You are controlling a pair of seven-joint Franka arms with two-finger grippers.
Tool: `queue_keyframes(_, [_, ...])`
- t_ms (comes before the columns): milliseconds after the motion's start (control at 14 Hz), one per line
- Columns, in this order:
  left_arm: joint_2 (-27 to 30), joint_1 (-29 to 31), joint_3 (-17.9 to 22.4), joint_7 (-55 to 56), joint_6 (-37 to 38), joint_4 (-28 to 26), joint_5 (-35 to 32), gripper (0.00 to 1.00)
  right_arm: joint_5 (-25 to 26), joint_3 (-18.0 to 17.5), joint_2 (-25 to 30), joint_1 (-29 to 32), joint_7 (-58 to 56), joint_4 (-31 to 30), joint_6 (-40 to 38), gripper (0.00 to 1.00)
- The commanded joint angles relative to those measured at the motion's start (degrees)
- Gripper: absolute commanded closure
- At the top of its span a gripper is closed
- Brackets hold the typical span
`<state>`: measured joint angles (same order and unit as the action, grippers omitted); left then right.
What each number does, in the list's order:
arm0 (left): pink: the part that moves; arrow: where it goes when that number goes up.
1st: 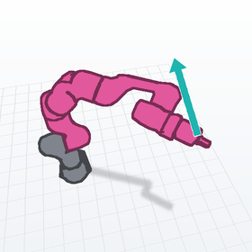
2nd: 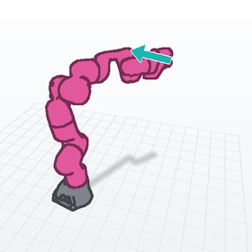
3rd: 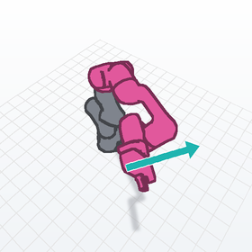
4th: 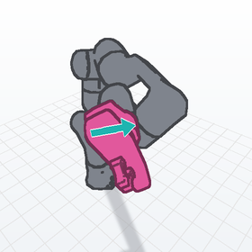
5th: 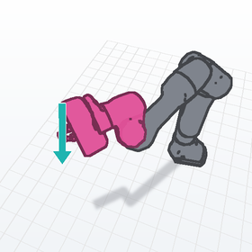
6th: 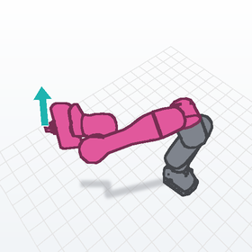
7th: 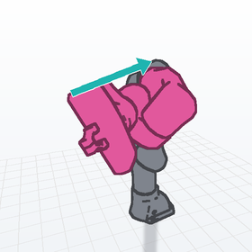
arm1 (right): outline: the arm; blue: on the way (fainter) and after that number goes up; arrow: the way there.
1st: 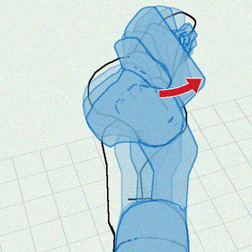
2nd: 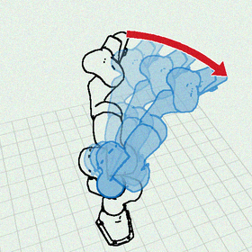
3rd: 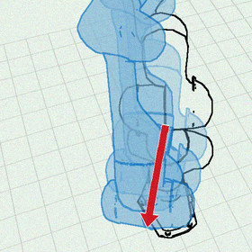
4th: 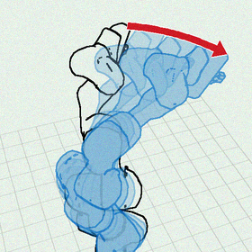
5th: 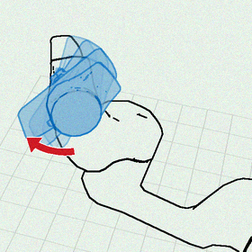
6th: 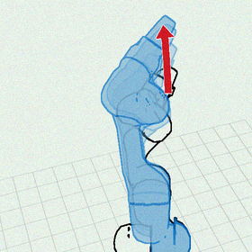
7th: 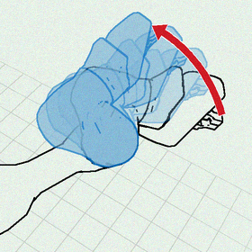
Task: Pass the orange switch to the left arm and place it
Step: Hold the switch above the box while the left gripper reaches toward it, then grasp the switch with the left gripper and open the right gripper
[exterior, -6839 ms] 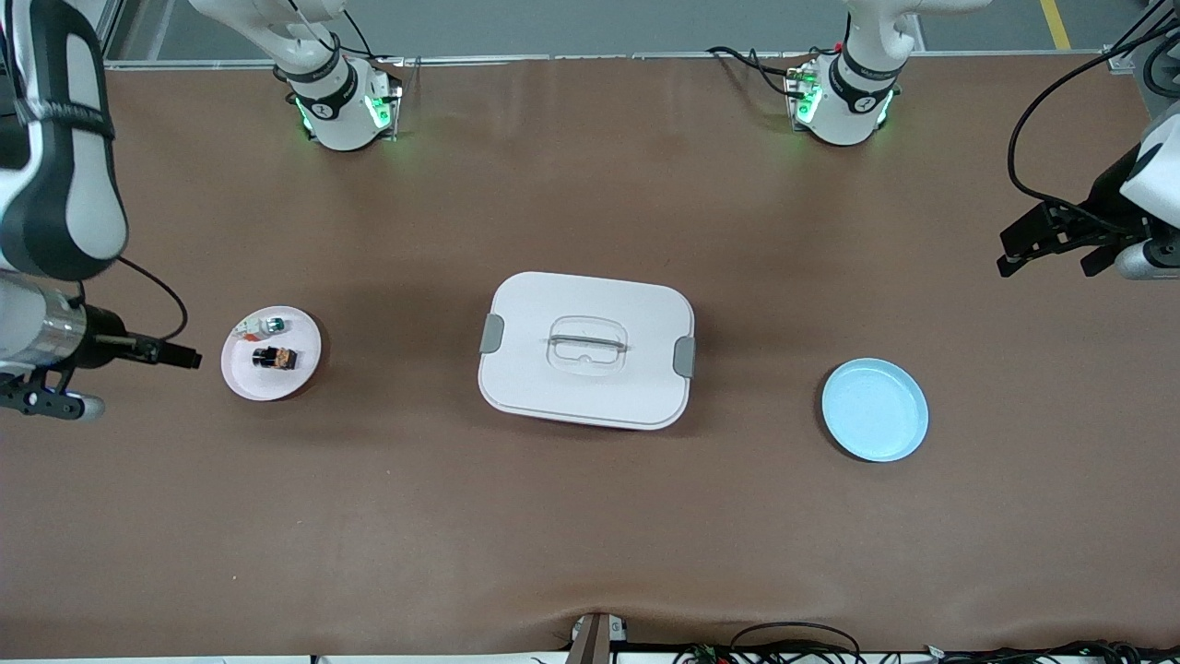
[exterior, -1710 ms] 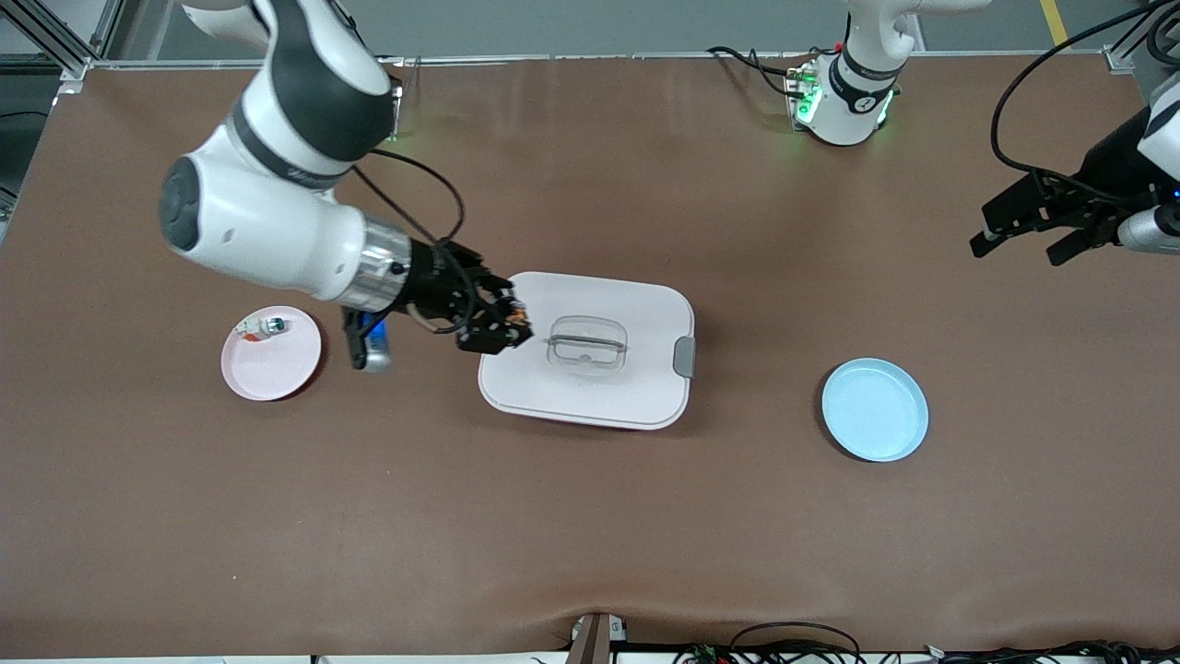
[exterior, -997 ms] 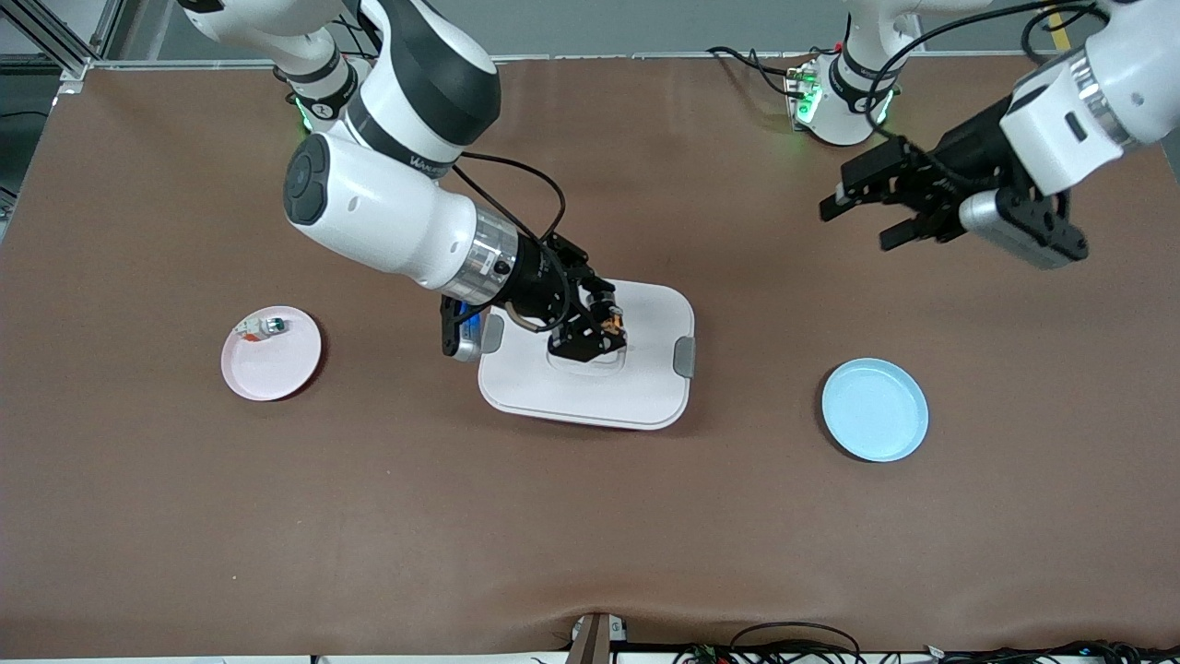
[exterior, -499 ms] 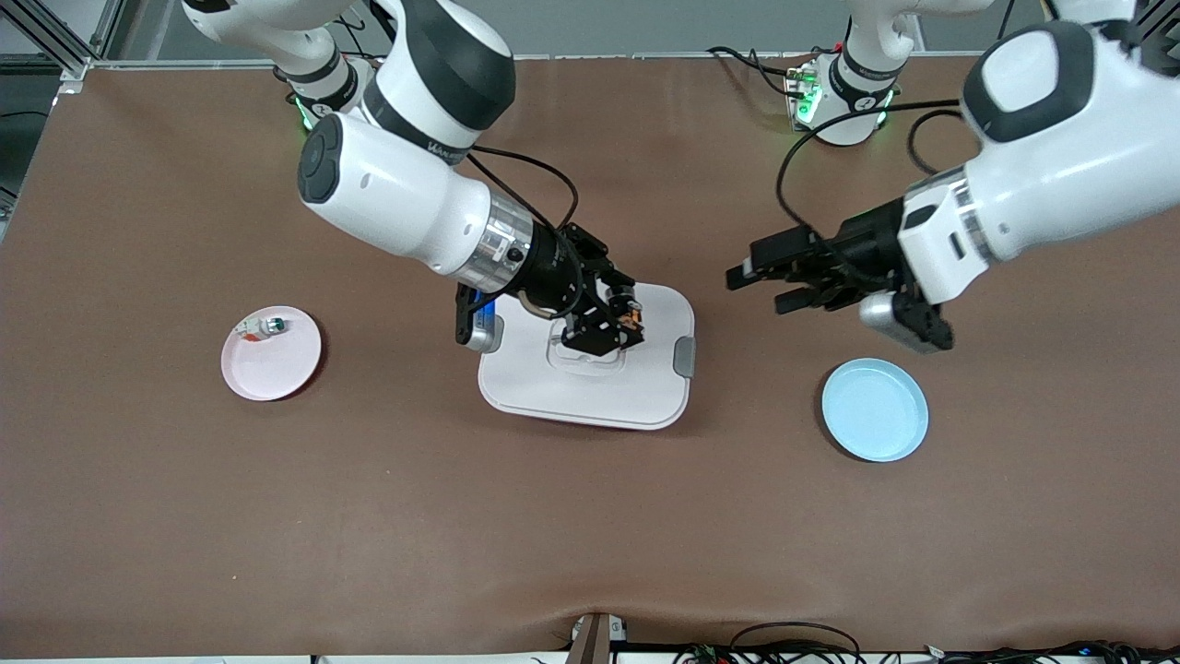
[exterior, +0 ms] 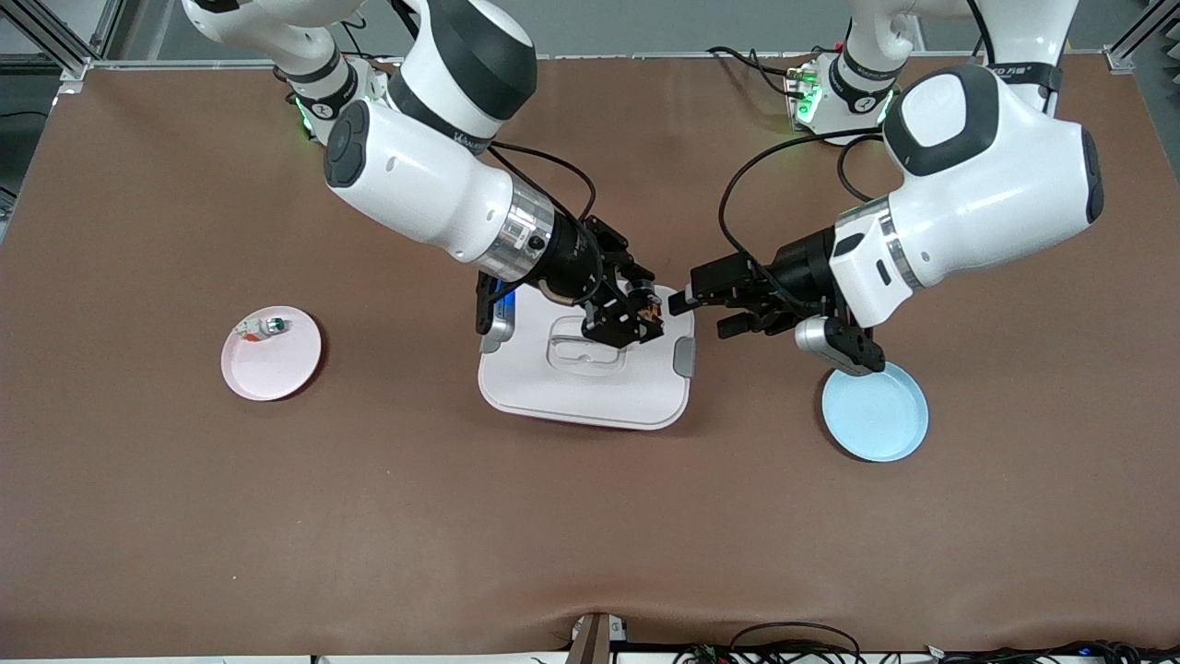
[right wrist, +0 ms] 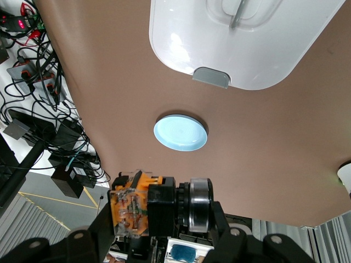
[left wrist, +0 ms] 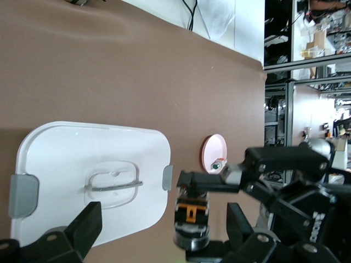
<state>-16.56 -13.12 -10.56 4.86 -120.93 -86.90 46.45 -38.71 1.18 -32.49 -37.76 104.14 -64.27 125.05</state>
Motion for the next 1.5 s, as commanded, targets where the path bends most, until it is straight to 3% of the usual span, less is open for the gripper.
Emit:
queue_keyframes(0, [-3.5, -1.0, -0.2, -0.6, -1.8, 3.9, 1.4, 0.0, -1.0, 0.0, -1.5, -0.3, 0.8, 1.8, 1.7, 1.0])
queue_keyframes(641, [-4.4, -2.9, -0.2, -1.5, -4.1, 3.9, 0.9, 0.0, -1.0, -0.4, -2.1, -0.6, 0.7, 2.0, 4.1, 1.0])
queue_keyframes(1425, [-4.1, -0.9, -0.1, -13.8, -0.5, 3.3, 0.3, 0.0, -1.0, -0.4, -3.8, -0.2, 0.6, 4.4, 5.4, 1.0])
